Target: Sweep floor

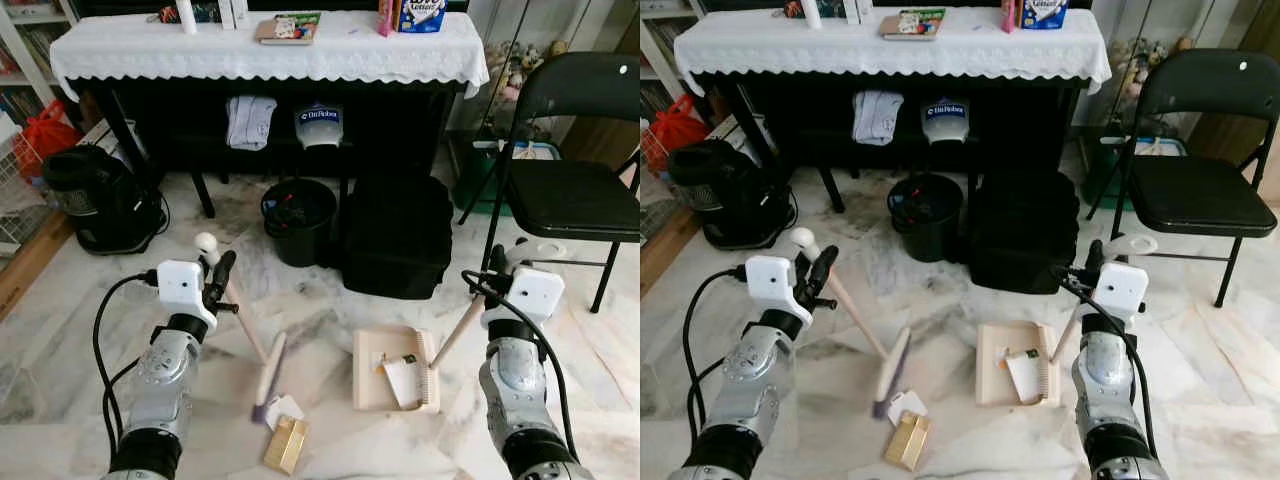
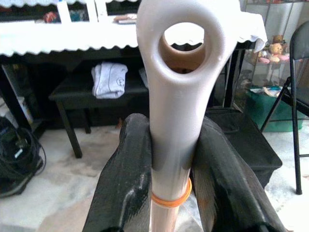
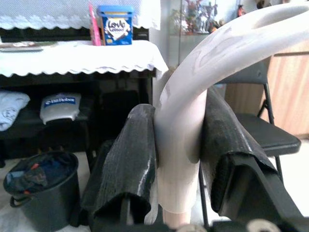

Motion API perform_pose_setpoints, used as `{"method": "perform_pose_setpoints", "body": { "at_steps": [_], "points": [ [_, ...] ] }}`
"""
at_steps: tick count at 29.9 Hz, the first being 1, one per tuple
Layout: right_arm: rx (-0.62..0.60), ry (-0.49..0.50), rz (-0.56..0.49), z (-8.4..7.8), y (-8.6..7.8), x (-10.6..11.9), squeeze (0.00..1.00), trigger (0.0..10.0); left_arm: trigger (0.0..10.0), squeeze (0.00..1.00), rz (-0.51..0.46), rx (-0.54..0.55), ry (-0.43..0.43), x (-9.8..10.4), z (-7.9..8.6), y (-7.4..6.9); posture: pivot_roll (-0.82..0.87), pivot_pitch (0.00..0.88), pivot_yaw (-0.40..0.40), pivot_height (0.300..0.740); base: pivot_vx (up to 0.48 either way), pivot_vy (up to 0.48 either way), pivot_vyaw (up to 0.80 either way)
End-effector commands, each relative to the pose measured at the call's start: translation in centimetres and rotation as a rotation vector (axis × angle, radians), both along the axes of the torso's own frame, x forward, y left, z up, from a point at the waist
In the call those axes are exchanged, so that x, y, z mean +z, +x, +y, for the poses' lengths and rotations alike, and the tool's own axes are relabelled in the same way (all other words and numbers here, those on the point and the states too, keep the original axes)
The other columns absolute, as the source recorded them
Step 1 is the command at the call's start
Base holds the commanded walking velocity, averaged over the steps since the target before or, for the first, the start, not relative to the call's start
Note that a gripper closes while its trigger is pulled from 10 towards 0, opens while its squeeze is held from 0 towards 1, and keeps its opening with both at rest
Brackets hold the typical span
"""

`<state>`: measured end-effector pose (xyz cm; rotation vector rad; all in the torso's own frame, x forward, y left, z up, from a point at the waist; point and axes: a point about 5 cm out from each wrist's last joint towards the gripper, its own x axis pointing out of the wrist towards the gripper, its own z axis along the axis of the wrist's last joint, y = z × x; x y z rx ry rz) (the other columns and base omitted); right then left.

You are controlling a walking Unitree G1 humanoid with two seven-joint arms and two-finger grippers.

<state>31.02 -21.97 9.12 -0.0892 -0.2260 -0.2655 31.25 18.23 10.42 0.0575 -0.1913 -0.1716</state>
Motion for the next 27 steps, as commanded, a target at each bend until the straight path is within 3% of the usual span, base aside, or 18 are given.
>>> {"method": "perform_pose_setpoints", "body": {
  "at_steps": [1,4,8,12,21,27],
  "points": [
    [0.03,-0.023,-0.055,0.3,0.1,1.1,0.0,10.0,10.0,0.0,-0.061,-0.022,0.051,0.8,0.0,-0.2,-0.02,0.0,0.004,0.74,0.0,0.0,0.0],
    [0.038,-0.036,-0.057,0.3,-0.2,1.1,0.0,10.0,10.0,0.0,-0.062,-0.015,0.055,0.6,0.0,-0.6,-0.02,0.0,0.001,0.74,0.0,0.0,0.0],
    [0.041,-0.052,-0.063,-0.2,-1.1,1.1,0.0,10.0,10.0,0.0,-0.083,-0.01,0.082,0.3,-0.3,-2.3,-0.03,0.0,-0.001,0.74,0.0,0.0,0.0],
    [0.004,-0.077,-0.044,-1.2,-3.2,0.5,0.0,10.0,10.0,0.0,-0.095,0.028,0.09,0.4,0.4,-4.2,-0.03,0.0,-0.006,0.74,0.0,0.0,0.0],
    [-0.086,-0.074,0.017,-2.5,-6.8,-1.1,0.0,10.0,10.0,0.0,-0.095,0.068,0.079,1.2,0.5,-5.6,-0.05,0.0,0.043,0.74,0.0,0.0,0.0],
    [-0.115,-0.058,0.039,-2.1,-9.1,-1.7,0.0,10.0,10.0,0.0,-0.078,0.103,0.083,1.5,1.3,-6.6,-0.05,0.0,0.073,0.74,0.0,0.0,0.0]
  ]
}}
